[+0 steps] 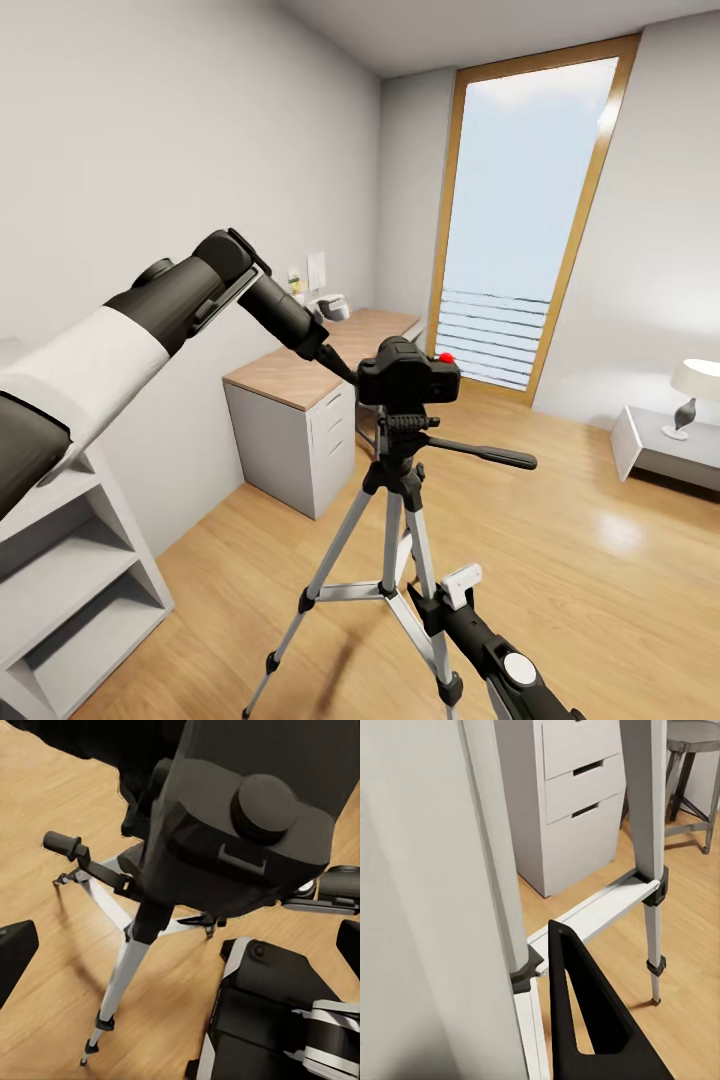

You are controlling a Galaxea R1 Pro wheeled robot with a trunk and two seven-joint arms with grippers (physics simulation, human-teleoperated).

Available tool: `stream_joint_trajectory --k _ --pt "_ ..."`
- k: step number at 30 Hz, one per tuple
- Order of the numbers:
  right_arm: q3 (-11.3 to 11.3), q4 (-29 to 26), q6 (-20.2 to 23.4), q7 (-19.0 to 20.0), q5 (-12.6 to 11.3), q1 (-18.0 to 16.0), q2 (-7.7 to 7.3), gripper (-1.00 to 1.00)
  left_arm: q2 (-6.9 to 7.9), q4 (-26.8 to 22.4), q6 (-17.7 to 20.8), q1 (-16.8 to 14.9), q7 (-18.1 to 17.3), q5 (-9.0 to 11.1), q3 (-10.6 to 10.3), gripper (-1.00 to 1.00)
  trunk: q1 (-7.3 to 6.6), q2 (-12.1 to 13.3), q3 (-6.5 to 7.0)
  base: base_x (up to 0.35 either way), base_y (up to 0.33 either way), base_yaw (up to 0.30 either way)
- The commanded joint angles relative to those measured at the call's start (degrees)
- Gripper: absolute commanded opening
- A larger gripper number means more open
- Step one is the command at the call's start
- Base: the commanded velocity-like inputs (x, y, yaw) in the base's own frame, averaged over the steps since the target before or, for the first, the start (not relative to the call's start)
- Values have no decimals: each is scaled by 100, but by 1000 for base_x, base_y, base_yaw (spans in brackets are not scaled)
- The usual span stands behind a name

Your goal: Attach the digital camera to the camera tripod in the bedroom.

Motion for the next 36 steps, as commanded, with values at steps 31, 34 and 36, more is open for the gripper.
stream_joint_trajectory --k 31,34,36 --pt "-14 6 -22 9 42 -5 0 -100 757 2667 61 296 3592 148 -29 100 4 -13 -14 0 0 0" --pt "-13 6 -19 9 42 -5 0 -100 638 3166 -192 379 4774 726 7 100 4 -13 -14 0 0 0" --pt "-11 6 -18 9 42 -5 -2 -100 598 3365 -393 413 5187 1100 14 100 4 -13 -14 0 0 0"
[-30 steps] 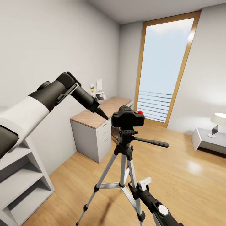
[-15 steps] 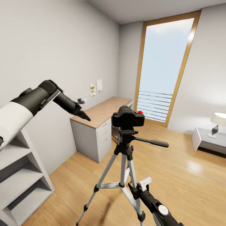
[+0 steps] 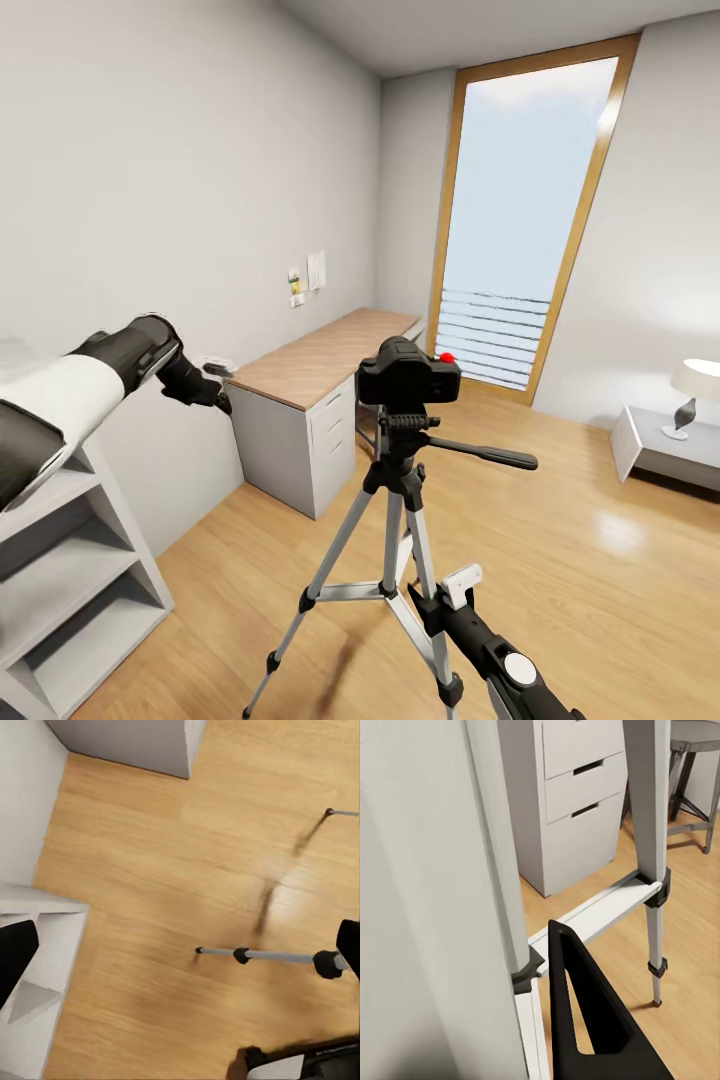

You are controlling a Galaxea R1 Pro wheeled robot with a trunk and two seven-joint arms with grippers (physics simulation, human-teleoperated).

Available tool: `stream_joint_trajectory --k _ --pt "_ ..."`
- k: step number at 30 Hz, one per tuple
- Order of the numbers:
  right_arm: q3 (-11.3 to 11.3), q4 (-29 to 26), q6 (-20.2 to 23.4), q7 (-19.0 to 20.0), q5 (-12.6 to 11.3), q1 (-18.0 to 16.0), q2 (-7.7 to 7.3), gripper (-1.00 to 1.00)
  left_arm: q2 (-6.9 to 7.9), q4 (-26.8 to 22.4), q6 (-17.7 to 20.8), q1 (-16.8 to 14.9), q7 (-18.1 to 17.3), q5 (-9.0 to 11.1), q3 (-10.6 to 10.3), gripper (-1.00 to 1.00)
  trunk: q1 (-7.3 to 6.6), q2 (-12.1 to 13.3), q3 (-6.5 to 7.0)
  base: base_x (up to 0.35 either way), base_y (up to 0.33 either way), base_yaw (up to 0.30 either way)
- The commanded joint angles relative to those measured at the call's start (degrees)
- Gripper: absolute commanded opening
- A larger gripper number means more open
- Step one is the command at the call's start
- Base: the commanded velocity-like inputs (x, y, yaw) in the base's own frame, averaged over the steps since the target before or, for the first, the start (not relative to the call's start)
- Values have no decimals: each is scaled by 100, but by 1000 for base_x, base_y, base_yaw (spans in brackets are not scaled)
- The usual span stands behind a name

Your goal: Attach the digital camera to the camera tripod in the bedroom.

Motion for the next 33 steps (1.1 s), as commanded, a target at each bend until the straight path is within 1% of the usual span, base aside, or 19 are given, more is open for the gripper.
stream_joint_trajectory --k 1,2,3,4,5,6,7,10,11,17,21,22,25,26,29,30,33 --pt "-12 4 -19 3 32 -6 2 -100 -21 186 -168 27 407 462 -39 100 4 -13 -13 0 0 0" --pt "-12 4 -18 3 32 -6 1 -100 -31 279 -265 45 611 660 -38 100 4 -13 -13 0 0 0" --pt "-11 4 -22 3 32 -6 -2 -100 -70 599 -737 252 1707 1588 -33 100 4 -13 -13 0 0 0" --pt "-12 4 -22 3 32 -6 -3 100 -75 622 -797 309 1857 1679 -32 100 4 -13 -13 0 0 0" --pt "-12 4 -23 3 32 -6 -4 100 -86 655 -908 432 2121 1815 -32 100 4 -13 -13 0 0 0" --pt "-13 6 -24 3 32 -6 -6 100 -96 667 -959 499 2239 1864 -32 100 4 -13 -13 0 0 0" --pt "-12 9 -24 3 32 -6 -7 100 -136 684 -1057 633 2449 1937 -31 100 4 -13 -13 0 0 0" --pt "-14 11 -25 3 32 -6 -11 100 -205 698 -1211 816 2726 2005 -31 100 4 -13 -13 0 0 0" --pt "-15 12 -25 3 32 -6 -12 100 -240 704 -1310 917 2892 2031 -31 100 4 -13 -13 0 0 0" --pt "-11 32 -25 3 32 -6 -14 100 -308 712 -1563 1211 3280 2068 -31 100 4 -13 -13 0 0 0" --pt "-10 112 -33 8 32 -6 -23 100 -341 713 -1624 1405 3366 2075 -31 100 4 -13 -13 0 0 0" --pt "-8 175 -109 11 32 -6 -53 100 -385 714 -1648 1585 3392 2081 -31 100 4 -13 -13 0 0 0" --pt "-8 266 -242 14 32 -5 -89 100 -407 714 -1700 1706 3400 2083 -31 100 4 -13 -13 0 0 0" --pt "-8 360 -358 15 32 -5 -110 100 -415 714 -1791 1797 3403 2084 -31 100 4 -13 -13 0 0 0" --pt "-7 523 -540 17 32 -1 -132 100 -422 717 -1999 1939 3405 2086 -30 100 4 -13 -13 0 0 0" --pt "-7 642 -659 18 32 0 -147 100 -425 719 -2154 2029 3406 2086 -28 100 4 -13 -13 0 0 0" --pt "-7 822 -834 18 32 1 -168 100 -427 721 -2343 2157 3410 2087 -25 100 4 -13 -13 0 0 0"
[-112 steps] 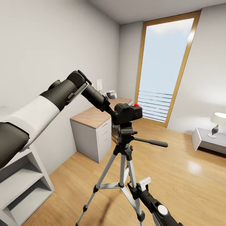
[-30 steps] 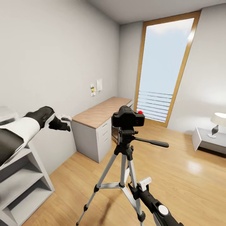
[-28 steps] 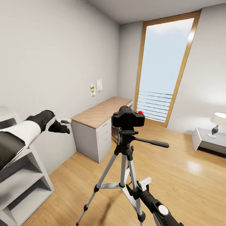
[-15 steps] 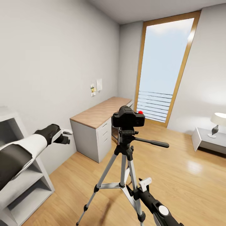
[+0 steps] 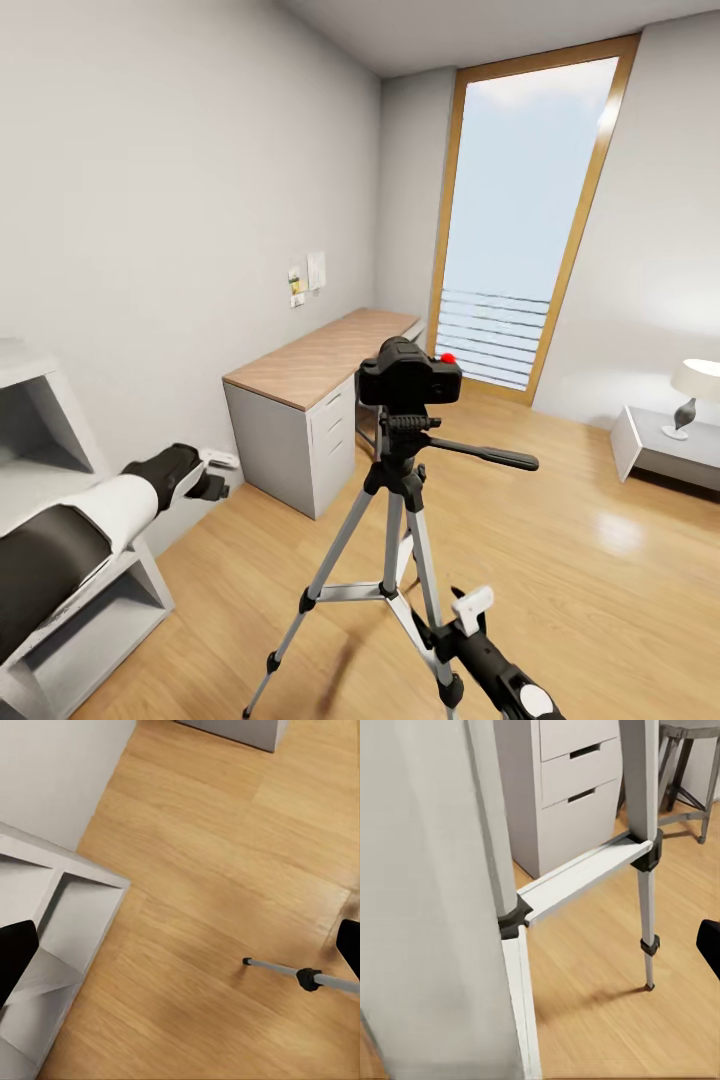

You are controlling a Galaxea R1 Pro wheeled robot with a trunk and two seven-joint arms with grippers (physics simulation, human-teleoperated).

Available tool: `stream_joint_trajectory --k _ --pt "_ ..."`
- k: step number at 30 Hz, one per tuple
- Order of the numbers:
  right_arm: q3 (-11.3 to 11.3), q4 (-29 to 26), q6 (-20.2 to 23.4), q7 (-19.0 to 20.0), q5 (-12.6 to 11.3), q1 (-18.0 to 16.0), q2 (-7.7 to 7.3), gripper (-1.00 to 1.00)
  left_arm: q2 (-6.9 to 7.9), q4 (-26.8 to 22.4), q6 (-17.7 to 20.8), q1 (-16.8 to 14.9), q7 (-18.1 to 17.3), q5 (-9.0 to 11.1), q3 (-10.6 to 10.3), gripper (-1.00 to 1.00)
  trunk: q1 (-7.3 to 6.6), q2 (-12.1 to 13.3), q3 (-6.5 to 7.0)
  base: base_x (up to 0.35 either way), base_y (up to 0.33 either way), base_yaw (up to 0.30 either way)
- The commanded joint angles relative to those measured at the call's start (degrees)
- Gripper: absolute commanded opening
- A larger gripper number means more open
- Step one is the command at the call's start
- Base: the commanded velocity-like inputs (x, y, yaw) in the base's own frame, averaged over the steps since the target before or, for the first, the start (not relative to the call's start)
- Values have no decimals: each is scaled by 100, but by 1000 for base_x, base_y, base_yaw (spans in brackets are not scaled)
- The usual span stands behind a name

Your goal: Attach the digital camera to the camera tripod in the bedroom.

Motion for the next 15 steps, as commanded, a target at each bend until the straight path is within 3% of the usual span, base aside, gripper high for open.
stream_joint_trajectory --k 1,4,15 --pt "11 63 -84 -15 36 -5 -10 100 3 -11 -19 37 -14 31 -48 100 4 -13 -13 0 0 0" --pt "11 483 -526 -12 36 -4 -66 100 2 -9 -166 223 53 33 -46 100 4 -13 -13 0 0 0" --pt "3 1583 -1749 -11 36 -4 -136 100 8 -1 -202 428 103 40 -39 100 4 -13 -13 0 0 0"
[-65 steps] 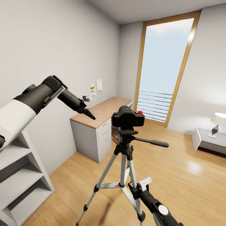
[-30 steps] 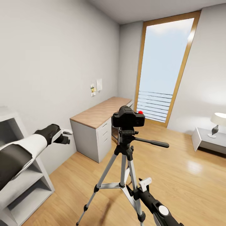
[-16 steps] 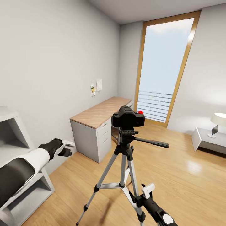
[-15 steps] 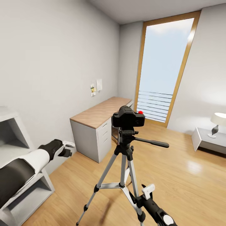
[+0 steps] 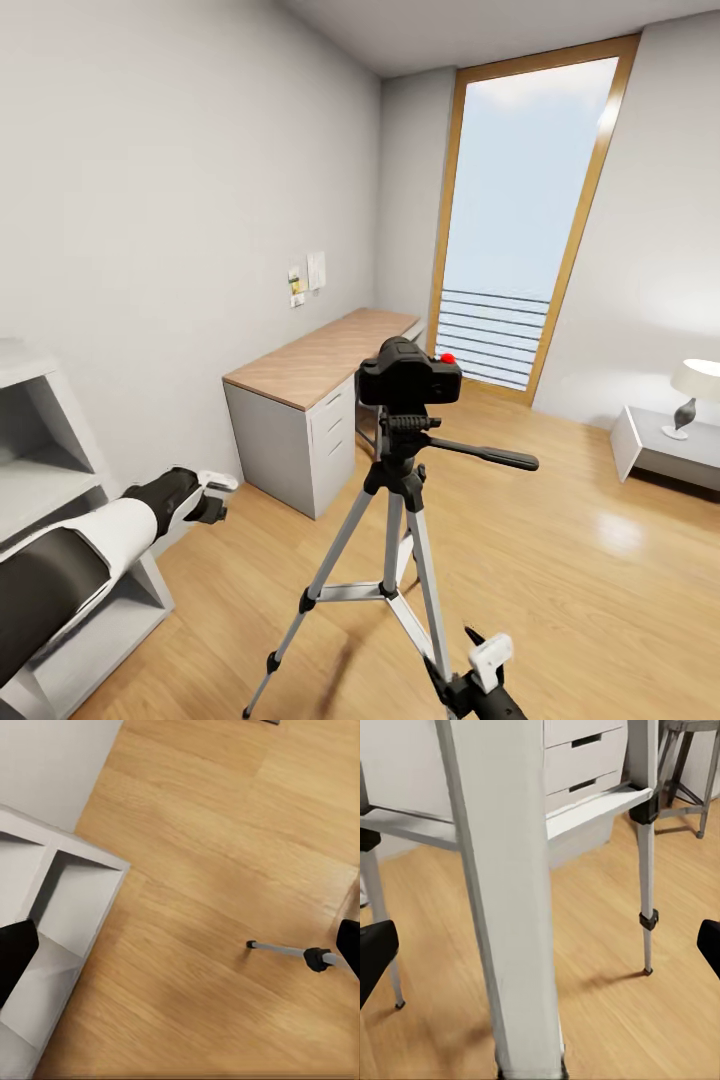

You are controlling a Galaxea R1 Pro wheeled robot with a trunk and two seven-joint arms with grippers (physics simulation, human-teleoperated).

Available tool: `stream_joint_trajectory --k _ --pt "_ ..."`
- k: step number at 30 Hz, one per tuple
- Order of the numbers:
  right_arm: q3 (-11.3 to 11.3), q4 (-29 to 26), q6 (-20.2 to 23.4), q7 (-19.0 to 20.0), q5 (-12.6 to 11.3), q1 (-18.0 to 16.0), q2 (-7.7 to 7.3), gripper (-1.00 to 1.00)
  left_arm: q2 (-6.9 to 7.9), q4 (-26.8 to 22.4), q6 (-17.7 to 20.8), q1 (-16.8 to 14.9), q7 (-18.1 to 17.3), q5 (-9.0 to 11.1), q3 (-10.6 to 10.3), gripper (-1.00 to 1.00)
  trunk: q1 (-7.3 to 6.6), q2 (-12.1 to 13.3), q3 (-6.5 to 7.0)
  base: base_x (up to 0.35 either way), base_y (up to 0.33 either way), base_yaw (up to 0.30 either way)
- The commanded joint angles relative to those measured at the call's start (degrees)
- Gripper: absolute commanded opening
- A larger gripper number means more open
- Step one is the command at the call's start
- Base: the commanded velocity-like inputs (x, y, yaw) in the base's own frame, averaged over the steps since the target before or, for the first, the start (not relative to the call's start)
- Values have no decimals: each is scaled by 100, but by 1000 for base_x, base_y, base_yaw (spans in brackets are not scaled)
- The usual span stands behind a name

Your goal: Attach the digital camera to the camera tripod in the bedroom.

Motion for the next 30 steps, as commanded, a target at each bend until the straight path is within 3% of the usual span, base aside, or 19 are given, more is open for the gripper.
stream_joint_trajectory --k 1,16,20,30 --pt "19 142 -163 -26 27 -6 -11 100 5 -11 28 48 -13 33 -48 100 4 -13 -13 0 0 0" --pt "27 1618 -1467 -25 27 -4 -256 100 53 -1 29 438 315 153 -32 100 4 -13 -13 0 0 0" --pt "27 1887 -1715 -25 25 41 -418 100 54 4 37 756 334 216 -30 100 4 -13 -13 0 0 0" --pt "27 1987 -1788 -44 19 401 -847 100 52 7 57 1650 334 243 -29 100 4 -13 -13 0 0 0"
